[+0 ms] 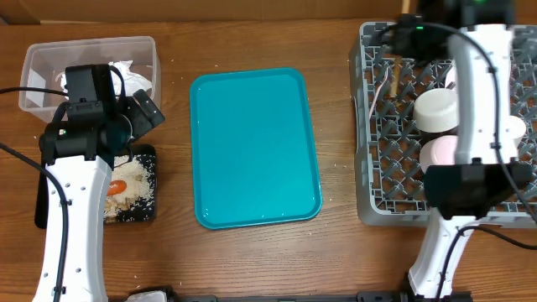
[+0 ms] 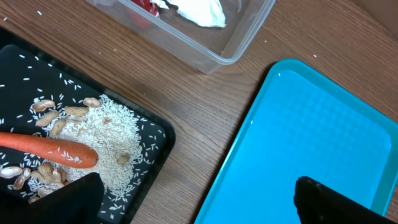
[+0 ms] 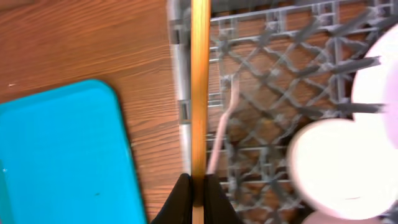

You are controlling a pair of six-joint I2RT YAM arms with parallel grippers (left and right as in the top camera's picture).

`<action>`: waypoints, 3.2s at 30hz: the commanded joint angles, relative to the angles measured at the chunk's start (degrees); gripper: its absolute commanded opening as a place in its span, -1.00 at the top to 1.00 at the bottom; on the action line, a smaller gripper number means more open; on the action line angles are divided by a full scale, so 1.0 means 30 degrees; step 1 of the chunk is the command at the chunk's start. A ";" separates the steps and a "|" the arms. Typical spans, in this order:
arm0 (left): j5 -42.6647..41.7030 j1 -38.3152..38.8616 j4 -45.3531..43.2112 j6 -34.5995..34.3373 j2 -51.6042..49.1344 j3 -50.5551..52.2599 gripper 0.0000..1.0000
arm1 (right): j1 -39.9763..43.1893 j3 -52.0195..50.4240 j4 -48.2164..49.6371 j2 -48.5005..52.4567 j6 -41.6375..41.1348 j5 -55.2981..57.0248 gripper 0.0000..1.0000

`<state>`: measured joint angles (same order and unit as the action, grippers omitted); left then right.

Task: Sort waste into correct bins and load items into the dishwasher rack

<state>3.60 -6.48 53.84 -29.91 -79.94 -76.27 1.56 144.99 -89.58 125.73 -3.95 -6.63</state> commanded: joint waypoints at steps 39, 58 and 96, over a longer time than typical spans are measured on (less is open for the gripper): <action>-0.0080 -0.0051 -0.0036 -0.0182 -0.0066 -0.0131 -1.00 | -0.6579 -2.1711 0.6353 -1.9999 -0.7198 0.2907 -1.00; -0.0080 -0.0051 -0.0036 -0.0182 -0.0066 -0.0131 -1.00 | -0.6572 -2.8436 0.8204 -2.0152 -0.7104 -0.0794 -1.00; -0.0080 -0.0051 -0.0036 -0.0182 -0.0073 -0.0131 -1.00 | 0.0022 -4.7750 2.8582 -4.0596 -0.7453 -0.0481 -1.00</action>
<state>3.60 -6.48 53.84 -29.91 -80.07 -76.29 1.17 3.11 -4.36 6.63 -21.21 -13.08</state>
